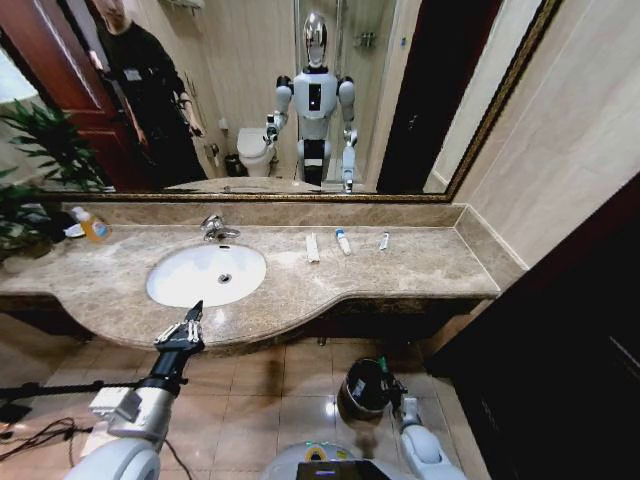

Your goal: Pick up the trash from the sink and place it in the trash bin.

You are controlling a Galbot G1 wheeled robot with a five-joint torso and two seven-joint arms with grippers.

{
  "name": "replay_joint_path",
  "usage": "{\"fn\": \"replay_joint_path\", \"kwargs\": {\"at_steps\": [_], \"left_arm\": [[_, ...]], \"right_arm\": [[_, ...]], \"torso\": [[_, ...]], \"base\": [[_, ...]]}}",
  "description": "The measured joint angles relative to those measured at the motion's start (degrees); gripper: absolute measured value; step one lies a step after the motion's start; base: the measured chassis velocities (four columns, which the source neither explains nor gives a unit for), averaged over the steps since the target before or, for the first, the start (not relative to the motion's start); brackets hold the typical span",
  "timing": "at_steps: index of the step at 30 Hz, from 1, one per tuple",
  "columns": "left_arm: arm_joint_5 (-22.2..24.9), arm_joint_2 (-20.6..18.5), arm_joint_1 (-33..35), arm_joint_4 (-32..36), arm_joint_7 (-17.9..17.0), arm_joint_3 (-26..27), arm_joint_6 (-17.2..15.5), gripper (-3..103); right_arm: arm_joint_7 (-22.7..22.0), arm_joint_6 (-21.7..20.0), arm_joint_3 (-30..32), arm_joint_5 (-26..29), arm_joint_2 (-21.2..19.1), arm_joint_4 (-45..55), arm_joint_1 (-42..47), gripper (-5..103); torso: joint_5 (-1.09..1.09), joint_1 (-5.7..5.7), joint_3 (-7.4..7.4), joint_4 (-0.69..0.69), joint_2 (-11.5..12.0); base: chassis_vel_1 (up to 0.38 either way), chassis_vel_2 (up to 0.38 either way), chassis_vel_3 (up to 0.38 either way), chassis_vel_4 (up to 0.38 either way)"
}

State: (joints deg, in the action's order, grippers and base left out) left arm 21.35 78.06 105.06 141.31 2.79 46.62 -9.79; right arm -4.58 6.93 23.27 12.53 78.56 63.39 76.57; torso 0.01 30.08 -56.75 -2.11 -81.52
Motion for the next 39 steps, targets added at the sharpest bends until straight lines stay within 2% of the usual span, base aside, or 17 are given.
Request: {"fn": "replay_joint_path", "kwargs": {"at_steps": [7,16,19,20,22,26,28,30,31,33,34,37,38,39], "left_arm": [[0.0,0.0,0.0,0.0,0.0,0.0,0.0,0],[0.0,0.0,0.0,0.0,0.0,0.0,0.0,0],[0.0,0.0,0.0,0.0,0.0,0.0,0.0,0],[0.0,0.0,0.0,0.0,0.0,0.0,0.0,0],[0.0,0.0,0.0,0.0,0.0,0.0,0.0,0],[0.0,0.0,0.0,0.0,0.0,0.0,0.0,0],[0.0,0.0,0.0,0.0,0.0,0.0,0.0,0],[0.0,0.0,0.0,0.0,0.0,0.0,0.0,0],[0.0,0.0,0.0,0.0,0.0,0.0,0.0,0],[0.0,0.0,0.0,0.0,0.0,0.0,0.0,0],[0.0,0.0,0.0,0.0,0.0,0.0,0.0,0],[0.0,0.0,0.0,0.0,0.0,0.0,0.0,0],[0.0,0.0,0.0,0.0,0.0,0.0,0.0,0],[0.0,0.0,0.0,0.0,0.0,0.0,0.0,0]], "right_arm": [[0.3,2.2,-0.4,0.0,0.6,-6.7,-2.4,21],[0.3,3.3,-0.5,-0.2,1.1,-9.6,-4.1,21],[0.2,3.8,-0.6,-0.5,1.1,-9.7,-4.2,18],[0.1,4.0,-0.6,-0.6,1.1,-9.7,-4.1,31],[0.0,4.0,-0.6,-0.7,1.1,-9.6,-4.1,31],[-0.6,4.4,-0.7,-1.7,1.3,-9.7,-4.1,53],[-0.6,4.4,-0.7,-1.8,1.3,-9.7,-4.1,53],[-0.9,4.5,-0.7,-2.2,1.4,-9.5,-4.1,64],[-0.9,4.5,-0.7,-2.2,1.4,-9.5,-4.1,64],[-1.1,4.5,-0.7,-2.4,1.5,-9.0,-4.0,75],[-1.1,4.5,-0.7,-2.4,1.5,-9.0,-4.0,75],[-1.5,4.5,-0.6,-2.8,1.7,-8.5,-3.8,91],[-1.5,4.5,-0.6,-2.8,1.7,-8.5,-3.8,91],[-1.6,4.4,-0.6,-3.0,1.8,-8.4,-3.7,96]], "torso": [[-0.01,0.0,0.0,0.0,0.0],[-0.01,0.0,0.0,0.0,0.0],[-0.01,0.0,0.0,0.0,0.0],[-0.01,0.0,0.0,0.0,0.0],[-0.01,0.0,0.0,0.0,0.0],[-0.01,0.0,0.0,0.0,0.0],[-0.01,0.0,0.0,0.0,0.0],[-0.01,0.0,0.0,0.0,0.0],[-0.01,0.0,0.0,0.0,0.0],[-0.01,0.0,0.0,0.0,0.0],[-0.01,0.0,0.0,0.0,0.0],[-0.01,0.0,0.0,0.0,0.0],[-0.01,0.0,0.0,0.0,0.0],[-0.01,0.0,0.0,0.0,0.0]], "base": [[0.0,0.0,0.0,0.0],[0.0,0.0,0.0,0.0],[0.0,0.0,0.0,0.0],[0.0,0.0,0.0,0.0],[0.0,0.0,0.0,0.0],[0.0,0.0,0.0,0.0],[0.0,0.0,0.0,0.0],[0.0,0.0,0.0,0.0],[0.0,0.0,0.0,0.0],[0.0,0.0,0.0,0.0],[0.0,0.0,0.0,0.0],[0.0,0.0,0.0,0.0],[0.0,0.0,0.0,0.0],[0.0,0.0,0.0,0.0]]}}
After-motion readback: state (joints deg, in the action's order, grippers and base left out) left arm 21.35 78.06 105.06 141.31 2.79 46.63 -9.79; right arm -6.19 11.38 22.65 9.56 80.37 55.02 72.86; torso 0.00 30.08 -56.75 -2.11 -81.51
